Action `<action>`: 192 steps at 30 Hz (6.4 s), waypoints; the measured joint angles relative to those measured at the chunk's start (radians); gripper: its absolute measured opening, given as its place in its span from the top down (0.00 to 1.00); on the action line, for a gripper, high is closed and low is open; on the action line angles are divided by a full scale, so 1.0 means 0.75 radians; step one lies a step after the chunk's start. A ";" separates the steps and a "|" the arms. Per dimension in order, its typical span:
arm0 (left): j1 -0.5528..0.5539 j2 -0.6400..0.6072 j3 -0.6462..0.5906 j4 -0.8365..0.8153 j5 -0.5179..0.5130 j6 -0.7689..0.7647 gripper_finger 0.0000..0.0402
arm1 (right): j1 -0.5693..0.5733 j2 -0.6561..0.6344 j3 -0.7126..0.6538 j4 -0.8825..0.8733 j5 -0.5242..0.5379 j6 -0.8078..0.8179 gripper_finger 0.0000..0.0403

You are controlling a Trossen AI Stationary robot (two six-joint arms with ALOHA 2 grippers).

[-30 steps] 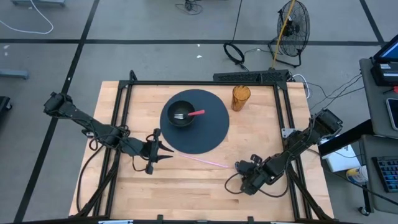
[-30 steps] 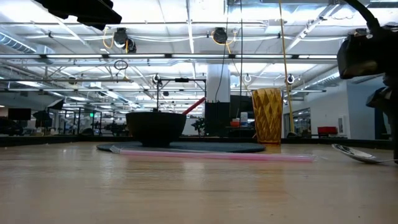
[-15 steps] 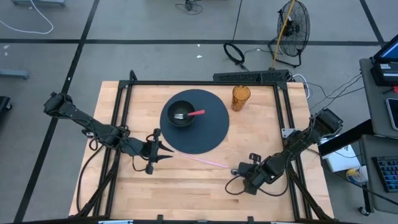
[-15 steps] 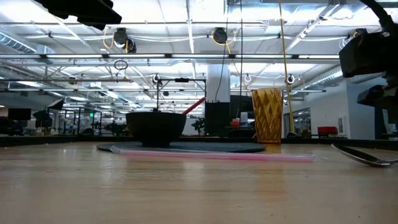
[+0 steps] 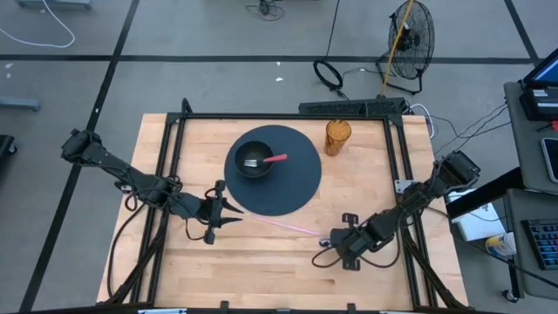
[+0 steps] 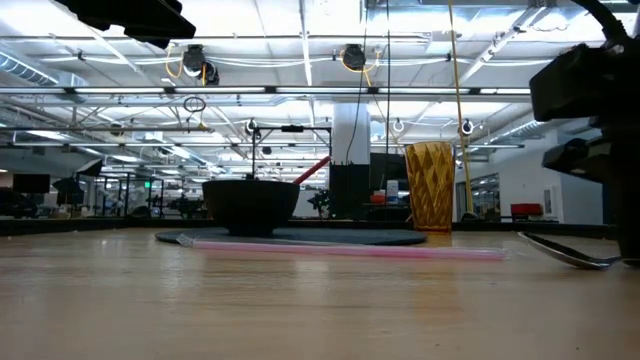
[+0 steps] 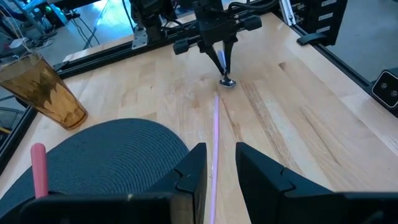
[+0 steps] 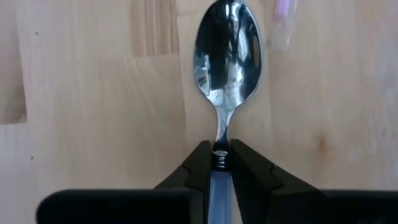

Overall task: Pick & Place Utensil
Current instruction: Put the blue spoon into the bowl

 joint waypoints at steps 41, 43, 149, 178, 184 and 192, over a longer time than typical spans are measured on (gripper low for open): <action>-0.001 0.000 0.000 0.010 -0.103 -0.050 0.78 | -0.381 0.046 -0.001 0.965 -0.066 -0.679 0.89; -0.001 0.000 0.000 0.009 -0.103 -0.057 0.78 | -0.415 0.086 0.008 1.006 -0.120 -0.698 0.89; 0.221 1.193 0.808 -0.428 0.426 -0.246 0.63 | -0.204 -0.829 -0.606 0.660 0.120 -0.340 0.65; 0.262 1.268 0.812 -0.514 0.473 -0.327 0.71 | -0.204 -0.829 -0.606 0.713 0.124 -0.383 0.65; 0.279 1.268 0.812 -0.516 0.484 -0.336 0.89 | -0.204 -0.829 -0.606 0.713 0.124 -0.383 0.65; 0.283 1.269 0.811 -0.516 0.472 -0.306 0.88 | -0.204 -0.829 -0.606 0.713 0.124 -0.383 0.65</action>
